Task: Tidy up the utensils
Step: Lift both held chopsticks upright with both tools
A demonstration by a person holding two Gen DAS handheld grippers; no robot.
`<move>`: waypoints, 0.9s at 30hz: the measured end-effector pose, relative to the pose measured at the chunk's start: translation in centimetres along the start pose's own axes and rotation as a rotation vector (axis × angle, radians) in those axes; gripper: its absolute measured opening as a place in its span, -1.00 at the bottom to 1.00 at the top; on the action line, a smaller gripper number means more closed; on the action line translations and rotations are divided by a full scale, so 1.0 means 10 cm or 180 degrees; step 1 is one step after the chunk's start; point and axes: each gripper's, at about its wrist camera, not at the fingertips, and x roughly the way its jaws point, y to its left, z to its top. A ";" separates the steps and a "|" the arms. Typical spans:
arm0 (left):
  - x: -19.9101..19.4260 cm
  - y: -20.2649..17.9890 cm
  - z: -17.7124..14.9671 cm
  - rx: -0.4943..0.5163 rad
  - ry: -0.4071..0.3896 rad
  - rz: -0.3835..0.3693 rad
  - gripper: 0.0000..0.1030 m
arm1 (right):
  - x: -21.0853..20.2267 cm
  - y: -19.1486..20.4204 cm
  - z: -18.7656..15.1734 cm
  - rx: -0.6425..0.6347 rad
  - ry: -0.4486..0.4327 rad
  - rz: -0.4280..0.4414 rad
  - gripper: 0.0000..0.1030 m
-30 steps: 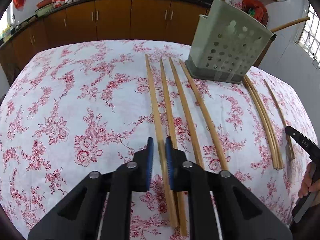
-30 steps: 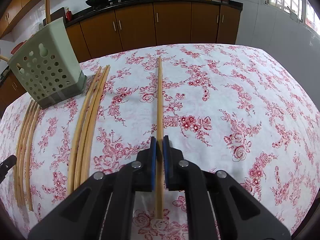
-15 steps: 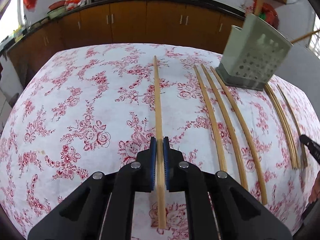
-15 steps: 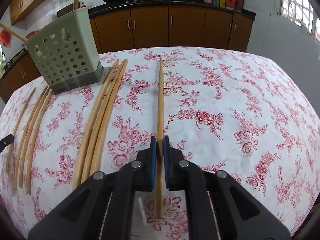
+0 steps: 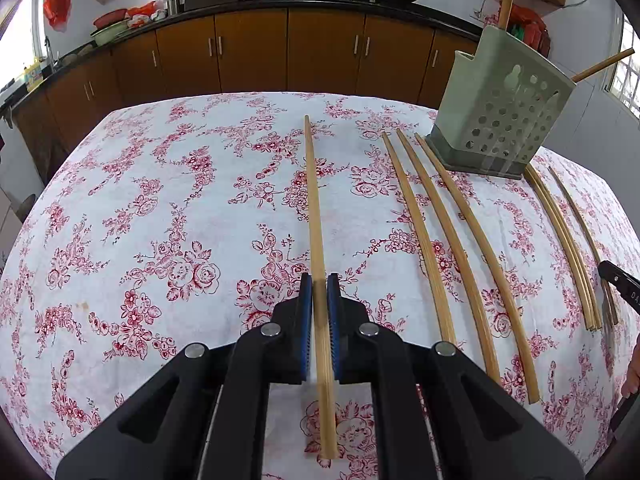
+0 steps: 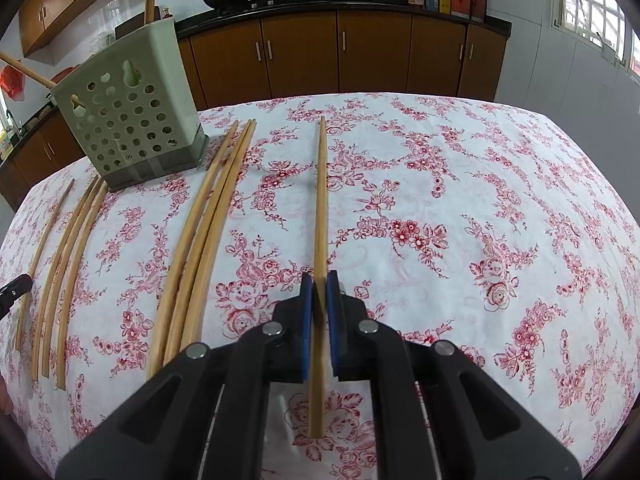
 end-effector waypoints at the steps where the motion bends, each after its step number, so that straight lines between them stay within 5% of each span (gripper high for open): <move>1: 0.00 -0.01 0.00 -0.0003 0.0000 0.0001 -0.82 | 0.00 0.00 0.00 0.0000 0.0000 0.0000 -0.83; 20: -0.12 -0.13 -0.16 0.0165 0.0030 0.0092 -0.84 | -0.11 0.00 -0.10 0.0023 0.0019 0.0045 -0.84; 27: -0.36 -0.09 -0.04 0.0112 -0.0041 0.0000 -0.85 | -0.54 -0.10 0.05 0.0118 -0.0353 0.0071 -0.85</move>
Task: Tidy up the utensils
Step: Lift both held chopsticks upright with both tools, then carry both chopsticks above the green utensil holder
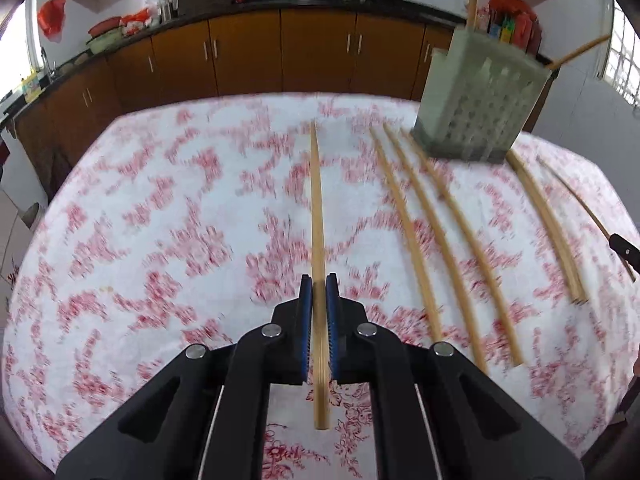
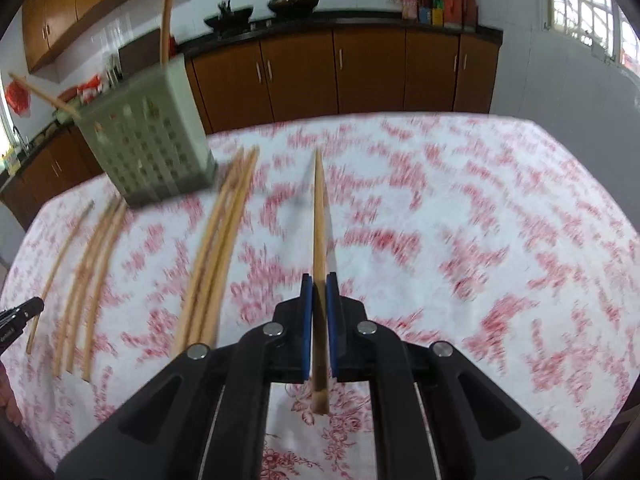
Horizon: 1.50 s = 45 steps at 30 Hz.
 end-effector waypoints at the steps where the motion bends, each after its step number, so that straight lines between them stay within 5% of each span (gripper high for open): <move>1: -0.08 0.00 0.05 -0.0006 -0.0078 -0.0024 -0.85 | -0.06 -0.02 0.05 0.0011 -0.0062 0.0008 -0.85; 17: -1.00 0.15 0.68 -0.0273 -0.1013 -0.0158 -0.86 | -0.70 -0.09 0.67 0.0156 -0.0809 0.0142 -0.85; 31: -1.15 0.09 0.83 -0.0232 -0.1147 -0.0174 -0.86 | -0.83 0.01 0.84 0.0105 -0.0926 0.0229 -0.85; 45: -1.79 -0.33 1.10 0.0033 -0.1358 -0.0807 -0.86 | -1.53 0.29 1.35 0.0051 -0.1090 0.1017 -0.85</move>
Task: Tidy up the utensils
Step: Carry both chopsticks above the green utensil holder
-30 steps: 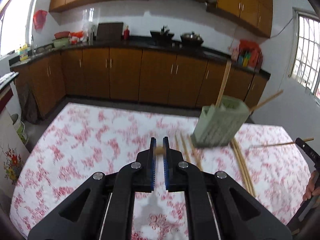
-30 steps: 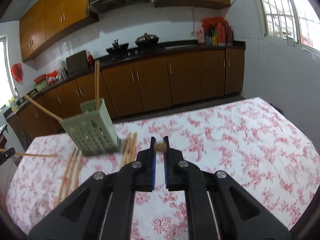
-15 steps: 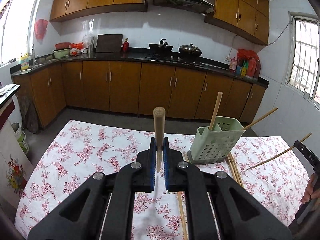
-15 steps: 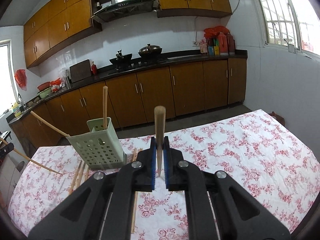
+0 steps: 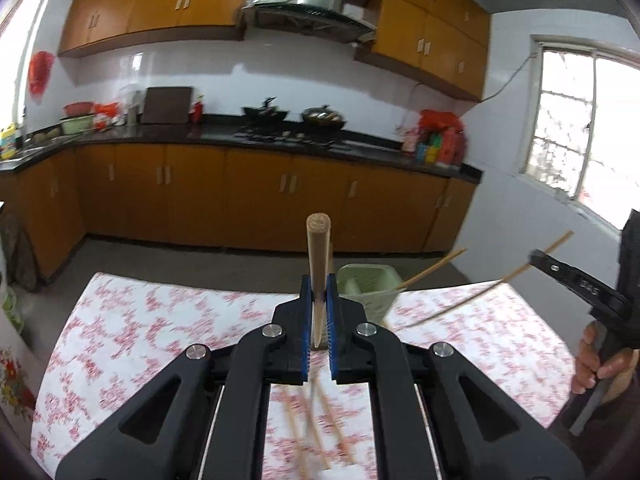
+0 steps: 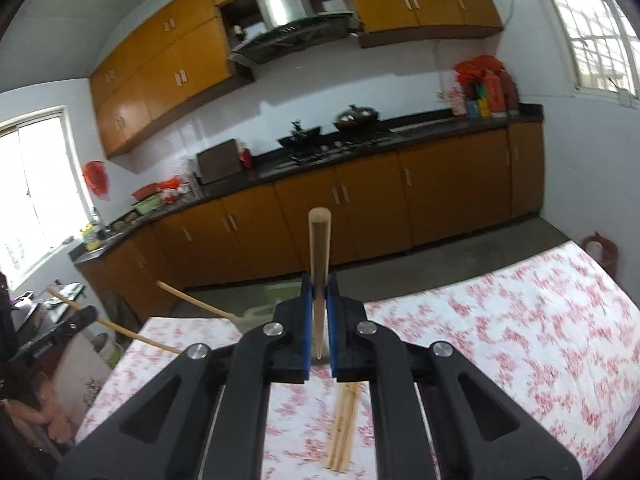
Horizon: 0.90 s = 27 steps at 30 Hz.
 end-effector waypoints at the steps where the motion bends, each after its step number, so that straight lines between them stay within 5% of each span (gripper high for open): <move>1: -0.01 -0.04 0.03 0.0018 -0.0028 -0.0021 -0.86 | -0.03 0.04 0.06 -0.0009 -0.0049 0.0046 -0.85; 10: 0.12 -0.41 0.50 0.0153 -0.0444 -0.0030 -0.86 | 0.13 0.27 0.37 -0.0089 -0.0295 0.0112 -0.85; 27: 1.05 -0.33 0.34 0.0051 0.0139 0.0172 -0.86 | 1.04 0.35 0.19 -0.0219 0.0136 -0.0031 -0.85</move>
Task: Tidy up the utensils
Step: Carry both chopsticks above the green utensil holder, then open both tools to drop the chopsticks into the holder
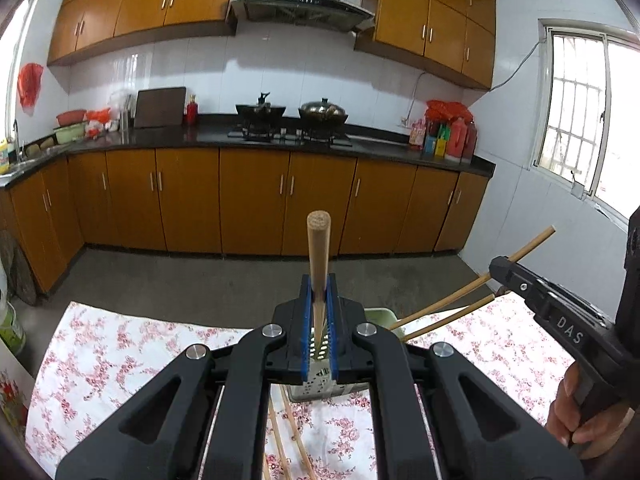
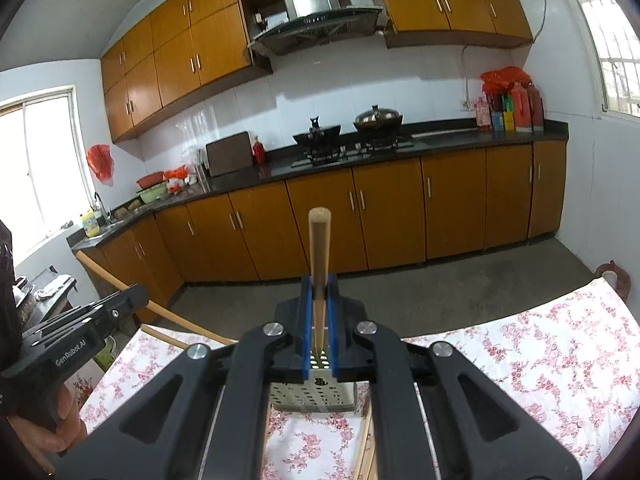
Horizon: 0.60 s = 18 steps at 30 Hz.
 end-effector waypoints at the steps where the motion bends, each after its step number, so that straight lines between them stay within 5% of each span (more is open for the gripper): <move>1: 0.02 0.01 -0.01 -0.0009 0.0025 -0.0008 -0.86 | 0.03 0.00 -0.02 0.0001 0.0024 0.0000 -0.85; 9: -0.05 0.05 -0.01 -0.0095 0.0056 -0.0034 -0.86 | 0.06 -0.01 -0.02 0.0043 0.0048 -0.0002 -0.79; 18: -0.40 0.11 0.08 -0.0148 -0.0142 -0.0008 -0.85 | -0.37 -0.16 -0.09 0.0103 -0.0118 -0.0095 -0.78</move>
